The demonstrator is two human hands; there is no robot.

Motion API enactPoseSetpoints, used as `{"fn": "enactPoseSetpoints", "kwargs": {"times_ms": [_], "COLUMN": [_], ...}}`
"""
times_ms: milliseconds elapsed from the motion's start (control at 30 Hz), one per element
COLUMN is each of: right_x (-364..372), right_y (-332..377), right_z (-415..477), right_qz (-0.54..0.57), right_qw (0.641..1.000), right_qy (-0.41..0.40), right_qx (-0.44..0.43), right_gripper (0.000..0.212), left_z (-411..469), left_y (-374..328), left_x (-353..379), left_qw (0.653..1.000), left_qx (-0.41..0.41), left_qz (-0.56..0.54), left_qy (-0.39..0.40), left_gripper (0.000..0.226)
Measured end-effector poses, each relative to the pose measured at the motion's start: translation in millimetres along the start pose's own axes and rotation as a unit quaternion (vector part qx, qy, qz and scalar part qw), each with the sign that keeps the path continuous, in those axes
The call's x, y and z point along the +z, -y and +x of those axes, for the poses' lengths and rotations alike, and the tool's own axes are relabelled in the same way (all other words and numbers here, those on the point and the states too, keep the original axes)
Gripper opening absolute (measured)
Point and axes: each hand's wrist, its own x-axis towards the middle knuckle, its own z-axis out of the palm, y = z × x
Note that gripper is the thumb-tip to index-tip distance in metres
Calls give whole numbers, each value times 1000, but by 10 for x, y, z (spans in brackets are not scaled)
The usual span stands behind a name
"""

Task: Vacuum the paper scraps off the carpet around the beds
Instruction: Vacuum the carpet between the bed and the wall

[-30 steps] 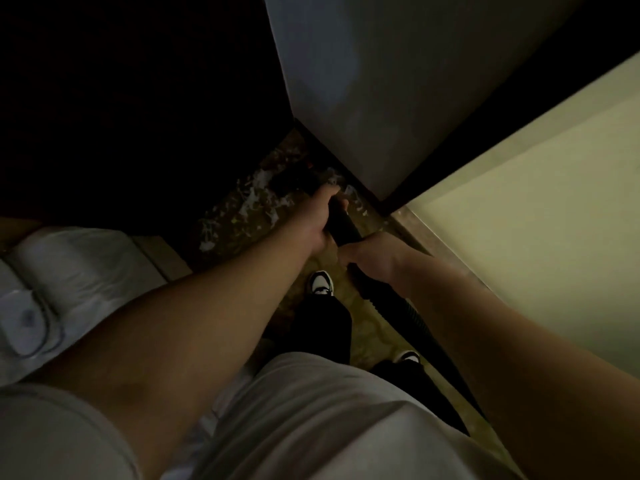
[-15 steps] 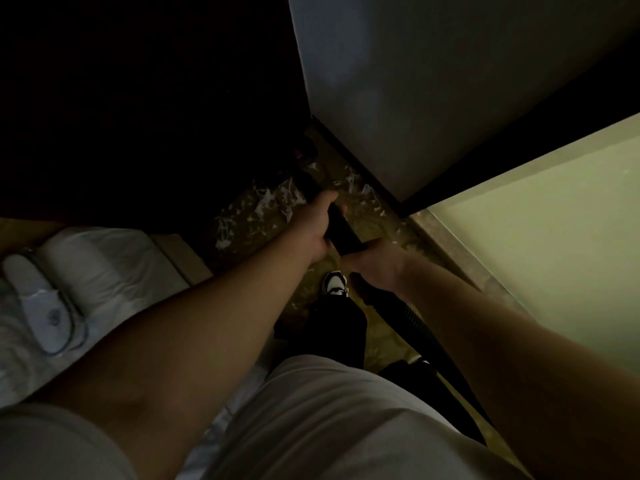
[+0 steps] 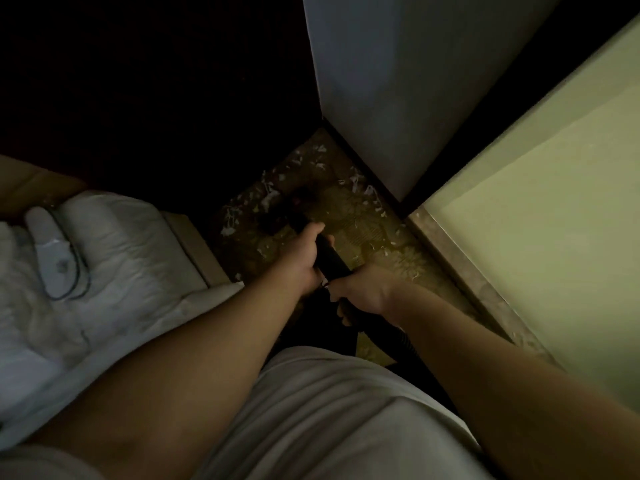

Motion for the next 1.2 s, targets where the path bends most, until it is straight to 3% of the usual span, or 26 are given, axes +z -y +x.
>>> {"fn": "enactPoseSetpoints", "kwargs": {"times_ms": [267,433,533,700,933,1033,1200], "right_x": [-165,-339,-445,-527,-555,-499,-462], "right_y": [-1129,-1921,-2307,-2726,-2710,-2444,-1746], "right_z": [-704,-1078,-1233,-1480,-1439,-1332,-1034], "right_qz": [-37,-80,-54,12,55,39,14], "right_qw": [998,990,990,990,989,989,989], "right_qy": [-57,-117,-124,-133,-131,-136,-143], "right_qx": [5,12,31,45,51,44,39], "right_gripper": [12,23,32,22,25,29,31], "left_z": [-446,-701,-819,-1017,-985,-866,-573], "left_y": [1262,2010,2352,2729,2628,2369,1680], "left_x": [316,616,796,1042,1076,1002,891], "left_qw": [999,996,993,987,983,984,985], "left_qx": [-13,-34,-53,-67,-74,-56,-33], "left_qz": [-13,13,35,54,69,76,91], "left_qy": [29,81,103,134,152,153,143], "left_gripper": [24,25,27,20,17,26,23]}}
